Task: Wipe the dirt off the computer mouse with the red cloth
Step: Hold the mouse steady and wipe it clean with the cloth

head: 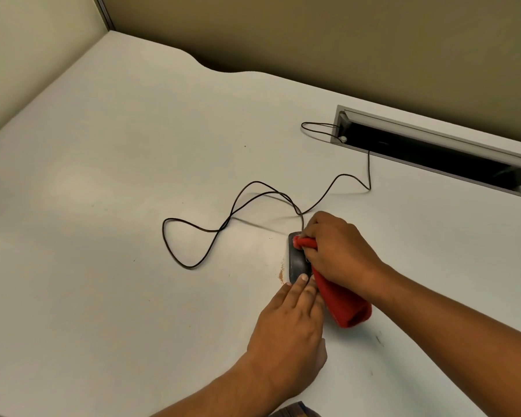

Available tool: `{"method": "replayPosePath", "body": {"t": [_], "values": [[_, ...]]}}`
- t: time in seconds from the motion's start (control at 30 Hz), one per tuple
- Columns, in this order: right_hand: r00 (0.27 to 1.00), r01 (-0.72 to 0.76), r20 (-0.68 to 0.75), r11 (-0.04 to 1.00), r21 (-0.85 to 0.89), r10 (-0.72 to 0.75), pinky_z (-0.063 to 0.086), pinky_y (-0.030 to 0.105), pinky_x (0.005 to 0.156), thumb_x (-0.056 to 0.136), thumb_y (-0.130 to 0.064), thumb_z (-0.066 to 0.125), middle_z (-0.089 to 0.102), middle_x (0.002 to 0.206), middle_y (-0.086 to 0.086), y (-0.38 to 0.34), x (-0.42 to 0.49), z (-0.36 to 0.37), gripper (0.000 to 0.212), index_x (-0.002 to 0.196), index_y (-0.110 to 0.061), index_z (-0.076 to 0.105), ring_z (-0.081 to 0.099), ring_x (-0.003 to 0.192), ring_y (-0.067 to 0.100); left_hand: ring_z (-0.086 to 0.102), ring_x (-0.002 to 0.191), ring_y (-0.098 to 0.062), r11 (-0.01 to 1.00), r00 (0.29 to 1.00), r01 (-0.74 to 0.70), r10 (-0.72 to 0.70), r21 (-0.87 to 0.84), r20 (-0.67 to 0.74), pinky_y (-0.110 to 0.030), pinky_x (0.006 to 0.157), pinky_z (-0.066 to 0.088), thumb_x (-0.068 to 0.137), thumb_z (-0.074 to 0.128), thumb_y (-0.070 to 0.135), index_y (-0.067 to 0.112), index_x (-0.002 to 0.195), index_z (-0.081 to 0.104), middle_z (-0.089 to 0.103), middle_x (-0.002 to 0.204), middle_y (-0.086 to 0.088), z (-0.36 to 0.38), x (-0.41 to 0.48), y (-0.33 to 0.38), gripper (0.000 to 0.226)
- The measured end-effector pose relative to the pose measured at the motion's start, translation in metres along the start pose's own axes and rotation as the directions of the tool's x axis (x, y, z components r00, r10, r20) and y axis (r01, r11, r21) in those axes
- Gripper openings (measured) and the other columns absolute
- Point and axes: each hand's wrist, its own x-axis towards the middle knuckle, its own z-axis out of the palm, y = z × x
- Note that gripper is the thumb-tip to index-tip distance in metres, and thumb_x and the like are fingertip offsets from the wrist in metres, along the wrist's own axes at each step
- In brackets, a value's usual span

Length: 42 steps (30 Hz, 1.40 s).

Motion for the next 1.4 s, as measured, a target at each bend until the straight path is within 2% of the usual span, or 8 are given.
{"method": "replayPosePath", "body": {"t": [0.1, 0.17, 0.23, 0.37, 0.47, 0.7, 0.9, 1.4], "values": [[1.000, -0.027, -0.016, 0.999, -0.042, 0.026, 0.044, 0.029, 0.078, 0.092, -0.021, 0.055, 0.058, 0.109, -0.001, -0.001, 0.020, 0.005, 0.018, 0.102, -0.017, 0.070, 0.059, 0.095, 0.024, 0.052, 0.131, -0.025, 0.999, 0.997, 0.052, -0.051, -0.004, 0.051, -0.039, 0.107, 0.026, 0.074, 0.067, 0.050, 0.009, 0.130, 0.062, 0.058, 0.138, -0.009, -0.008, 0.001, 0.002, 0.070], [0.999, -0.039, 0.028, 0.998, -0.050, 0.041, 0.045, 0.030, 0.077, 0.088, -0.021, 0.058, 0.060, 0.110, -0.001, 0.000, 0.030, 0.001, 0.015, 0.097, -0.020, 0.070, 0.060, 0.096, 0.025, 0.017, 0.148, -0.026, 0.998, 0.998, 0.036, -0.039, 0.059, 0.055, -0.041, 0.112, 0.001, 0.093, 0.049, 0.044, 0.008, 0.151, 0.031, 0.023, 0.159, -0.011, -0.011, 0.002, 0.001, 0.071], [0.997, -0.050, 0.053, 0.999, -0.010, 0.051, 0.047, 0.032, 0.077, 0.085, -0.023, 0.063, 0.061, 0.108, -0.003, 0.000, 0.029, -0.010, 0.011, 0.092, -0.025, 0.071, 0.061, 0.095, 0.023, -0.007, 0.145, -0.020, 0.998, 1.000, -0.015, 0.016, 0.053, -0.017, -0.039, 0.110, -0.009, 0.098, 0.040, 0.041, 0.009, 0.154, 0.013, 0.000, 0.160, -0.009, -0.013, 0.001, 0.000, 0.070], [0.995, 0.070, 0.071, 0.997, -0.014, -0.069, 0.048, 0.035, 0.081, 0.082, -0.024, 0.063, 0.061, 0.105, -0.004, -0.012, -0.003, -0.016, 0.014, 0.093, -0.025, 0.071, 0.059, 0.093, 0.020, 0.019, 0.148, -0.022, 0.999, 0.993, 0.051, -0.050, -0.008, 0.111, -0.040, 0.116, 0.014, 0.088, 0.050, 0.038, 0.006, 0.149, 0.036, 0.027, 0.158, -0.012, -0.020, 0.003, -0.002, 0.070], [0.989, 0.109, 0.100, 0.994, -0.019, -0.107, 0.046, 0.031, 0.083, 0.088, -0.025, 0.059, 0.057, 0.110, -0.004, -0.015, -0.007, -0.001, 0.022, 0.106, -0.021, 0.070, 0.056, 0.097, 0.019, -0.009, 0.151, -0.025, 1.000, 0.983, -0.021, 0.016, 0.024, 0.182, -0.037, 0.114, -0.011, 0.102, 0.035, 0.038, 0.005, 0.154, -0.001, -0.006, 0.164, -0.010, -0.021, 0.004, 0.001, 0.072], [0.999, -0.018, 0.034, 1.000, 0.009, 0.018, 0.049, 0.035, 0.086, 0.089, -0.027, 0.061, 0.058, 0.109, -0.002, -0.007, 0.030, 0.005, 0.017, 0.102, -0.021, 0.071, 0.058, 0.101, 0.022, -0.010, 0.151, -0.026, 0.999, 0.943, 0.000, -0.018, 0.053, 0.332, -0.041, 0.121, -0.003, 0.103, 0.034, 0.041, 0.010, 0.155, -0.004, -0.009, 0.164, -0.009, -0.037, 0.015, 0.005, 0.072], [0.998, -0.059, -0.014, 0.991, 0.123, 0.061, 0.048, 0.030, 0.081, 0.084, -0.032, 0.066, 0.061, 0.103, -0.009, 0.000, 0.007, -0.013, 0.010, 0.093, -0.028, 0.069, 0.059, 0.093, 0.014, -0.009, 0.151, -0.026, 1.000, 0.960, 0.006, -0.007, 0.007, 0.280, -0.041, 0.121, 0.000, 0.101, 0.036, 0.036, 0.007, 0.155, -0.002, -0.007, 0.164, -0.012, -0.035, 0.012, 0.003, 0.072], [0.997, -0.067, -0.021, 0.996, 0.062, 0.069, 0.046, 0.030, 0.081, 0.090, -0.025, 0.060, 0.056, 0.104, -0.003, -0.007, 0.015, 0.016, 0.015, 0.101, -0.025, 0.070, 0.057, 0.096, 0.019, -0.010, 0.151, -0.026, 0.999, 0.951, 0.009, -0.024, 0.049, 0.309, -0.043, 0.120, -0.001, 0.101, 0.036, 0.040, 0.010, 0.155, -0.001, -0.005, 0.164, -0.011, -0.028, 0.012, 0.002, 0.072]]}}
